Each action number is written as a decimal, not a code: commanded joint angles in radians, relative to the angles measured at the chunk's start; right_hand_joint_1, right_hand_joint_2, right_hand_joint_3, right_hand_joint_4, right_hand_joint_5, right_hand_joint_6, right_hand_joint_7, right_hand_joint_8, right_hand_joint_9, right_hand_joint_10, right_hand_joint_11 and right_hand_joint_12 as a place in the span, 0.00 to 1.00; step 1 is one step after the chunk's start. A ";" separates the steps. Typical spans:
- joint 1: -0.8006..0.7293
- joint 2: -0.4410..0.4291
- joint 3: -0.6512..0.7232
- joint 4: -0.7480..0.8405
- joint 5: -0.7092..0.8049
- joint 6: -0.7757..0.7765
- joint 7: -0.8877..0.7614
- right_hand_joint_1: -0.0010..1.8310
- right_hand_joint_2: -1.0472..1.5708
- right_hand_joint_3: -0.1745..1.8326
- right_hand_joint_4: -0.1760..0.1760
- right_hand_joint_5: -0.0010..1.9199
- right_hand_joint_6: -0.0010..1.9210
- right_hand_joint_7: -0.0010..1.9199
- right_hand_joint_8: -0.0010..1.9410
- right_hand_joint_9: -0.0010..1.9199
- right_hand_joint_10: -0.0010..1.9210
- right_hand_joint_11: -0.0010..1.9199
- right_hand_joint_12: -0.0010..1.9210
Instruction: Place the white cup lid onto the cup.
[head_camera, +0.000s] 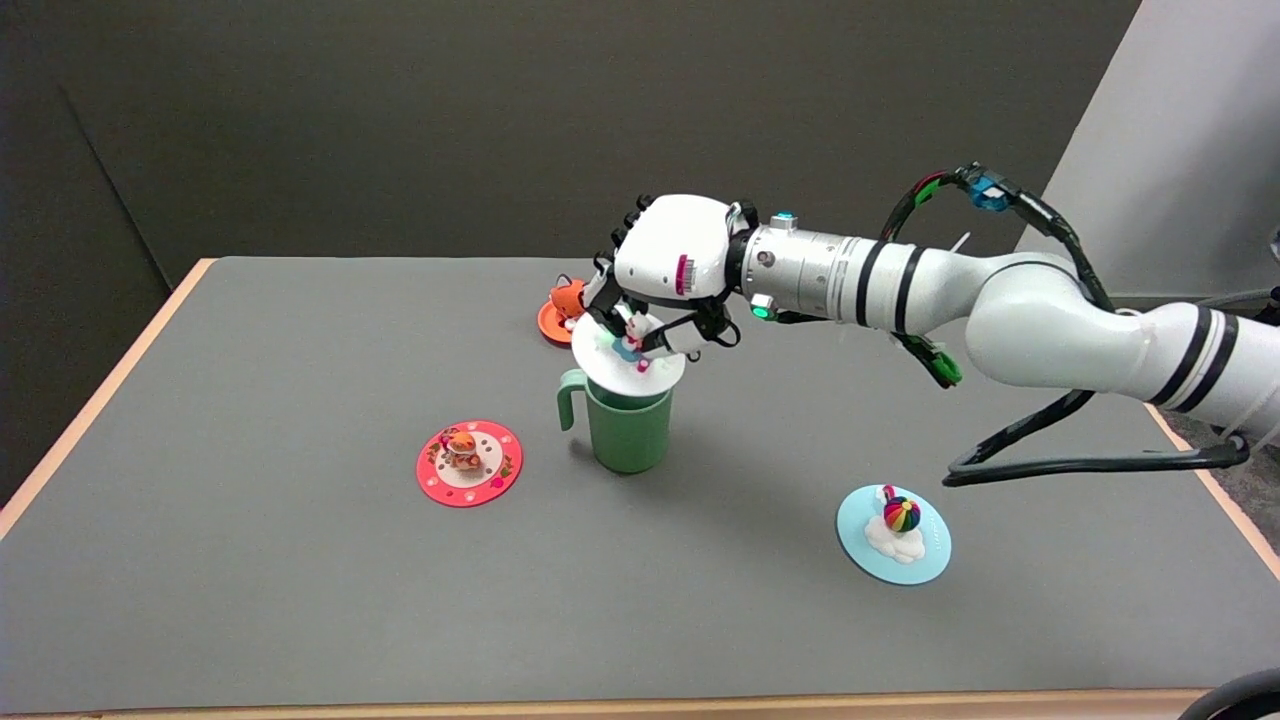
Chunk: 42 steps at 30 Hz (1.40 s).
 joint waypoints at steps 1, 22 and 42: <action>0.094 -0.014 -0.117 0.034 0.003 -0.008 0.005 0.54 0.80 0.19 1.00 0.46 0.59 0.59 0.17 0.58 0.20 0.43 0.65; 0.128 -0.029 -0.184 0.074 0.003 0.001 0.005 0.54 0.80 0.19 1.00 0.46 0.59 0.59 0.17 0.58 0.21 0.42 0.66; 0.135 -0.032 -0.194 0.071 -0.005 0.013 -0.001 0.53 0.69 0.53 1.00 0.44 0.12 0.54 0.12 0.53 0.16 0.36 0.72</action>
